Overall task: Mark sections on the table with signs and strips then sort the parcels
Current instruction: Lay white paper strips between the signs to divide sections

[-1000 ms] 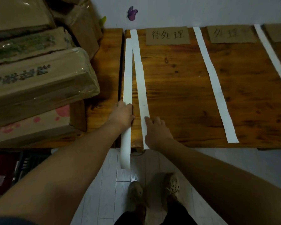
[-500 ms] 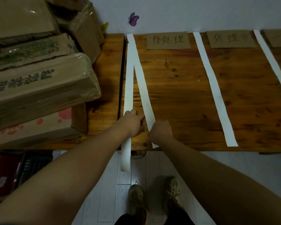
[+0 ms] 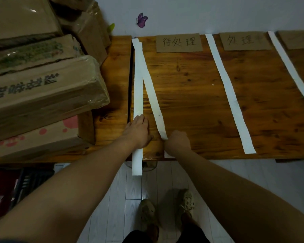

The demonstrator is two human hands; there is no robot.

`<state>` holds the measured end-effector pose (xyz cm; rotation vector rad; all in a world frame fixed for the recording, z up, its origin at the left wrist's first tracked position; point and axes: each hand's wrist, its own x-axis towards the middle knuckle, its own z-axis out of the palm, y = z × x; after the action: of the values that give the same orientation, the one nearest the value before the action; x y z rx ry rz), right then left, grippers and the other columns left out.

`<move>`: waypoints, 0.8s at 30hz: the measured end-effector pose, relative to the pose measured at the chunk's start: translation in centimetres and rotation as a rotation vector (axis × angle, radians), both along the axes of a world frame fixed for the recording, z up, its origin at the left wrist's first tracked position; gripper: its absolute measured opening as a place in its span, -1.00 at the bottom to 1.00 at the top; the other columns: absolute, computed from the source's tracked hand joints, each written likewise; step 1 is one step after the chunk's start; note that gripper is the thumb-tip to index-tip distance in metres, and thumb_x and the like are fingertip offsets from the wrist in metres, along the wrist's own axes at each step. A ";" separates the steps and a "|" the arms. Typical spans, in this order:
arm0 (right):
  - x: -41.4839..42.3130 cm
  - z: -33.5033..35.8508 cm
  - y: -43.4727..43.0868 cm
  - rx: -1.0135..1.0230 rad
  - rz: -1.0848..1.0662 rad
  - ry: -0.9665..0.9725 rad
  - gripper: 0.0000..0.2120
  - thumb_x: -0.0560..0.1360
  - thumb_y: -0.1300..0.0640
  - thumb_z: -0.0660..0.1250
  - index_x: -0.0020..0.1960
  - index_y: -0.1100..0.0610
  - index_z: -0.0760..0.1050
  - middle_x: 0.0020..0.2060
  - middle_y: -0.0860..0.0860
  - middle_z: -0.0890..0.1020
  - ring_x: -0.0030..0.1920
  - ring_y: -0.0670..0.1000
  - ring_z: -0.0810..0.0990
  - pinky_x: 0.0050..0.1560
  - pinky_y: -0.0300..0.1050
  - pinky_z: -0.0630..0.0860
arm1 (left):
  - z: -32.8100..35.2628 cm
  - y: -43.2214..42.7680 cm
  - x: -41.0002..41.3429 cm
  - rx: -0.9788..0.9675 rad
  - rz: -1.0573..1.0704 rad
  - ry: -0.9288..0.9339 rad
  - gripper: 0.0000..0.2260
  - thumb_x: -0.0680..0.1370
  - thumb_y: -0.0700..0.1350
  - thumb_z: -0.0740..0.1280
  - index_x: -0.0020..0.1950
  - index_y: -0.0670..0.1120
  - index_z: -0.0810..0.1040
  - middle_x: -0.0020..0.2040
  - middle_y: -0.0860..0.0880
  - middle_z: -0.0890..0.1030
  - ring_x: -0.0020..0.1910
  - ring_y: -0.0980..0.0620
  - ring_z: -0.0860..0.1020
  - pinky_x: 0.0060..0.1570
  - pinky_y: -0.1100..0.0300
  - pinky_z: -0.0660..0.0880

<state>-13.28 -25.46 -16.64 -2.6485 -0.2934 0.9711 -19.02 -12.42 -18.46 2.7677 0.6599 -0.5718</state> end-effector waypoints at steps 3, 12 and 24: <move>-0.2 0.2 -0.4 0.116 -0.057 -0.003 -0.71 0.53 0.14 0.32 0.21 0.14 0.37 0.18 0.13 0.51 0.18 0.17 0.52 0.12 0.01 0.54 | 0.1 0.4 0.5 -0.043 -0.007 0.044 -0.33 0.58 0.12 0.19 0.56 -0.10 -0.05 0.57 -0.07 -0.07 0.54 -0.09 -0.07 0.47 -0.11 0.00; 1.6 5.0 -2.4 0.459 -0.184 0.130 -0.23 0.50 0.18 0.39 0.55 0.00 0.01 0.36 0.11 0.42 0.31 0.19 0.45 0.16 0.11 0.51 | 5.4 -1.9 4.8 -1.067 0.833 -0.232 -0.65 0.59 0.05 0.24 0.29 -0.13 0.45 0.12 -0.07 0.57 0.09 -0.08 0.55 0.05 0.07 0.54; 4.8 9.2 -12.3 0.375 -0.110 0.220 -0.62 0.57 0.06 0.28 0.35 0.15 0.39 0.21 0.10 0.52 0.14 0.11 0.51 0.04 -0.01 0.48 | 12.0 -9.3 11.7 -1.272 0.903 -0.456 -0.75 0.60 -0.20 0.24 0.27 -0.19 0.44 -0.08 -0.10 0.58 -0.14 -0.01 0.56 -0.25 0.15 0.52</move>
<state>-8.50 -37.77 -7.43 -2.1773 -0.2475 1.0444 -7.29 -21.67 -6.42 1.1643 0.8794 -0.0478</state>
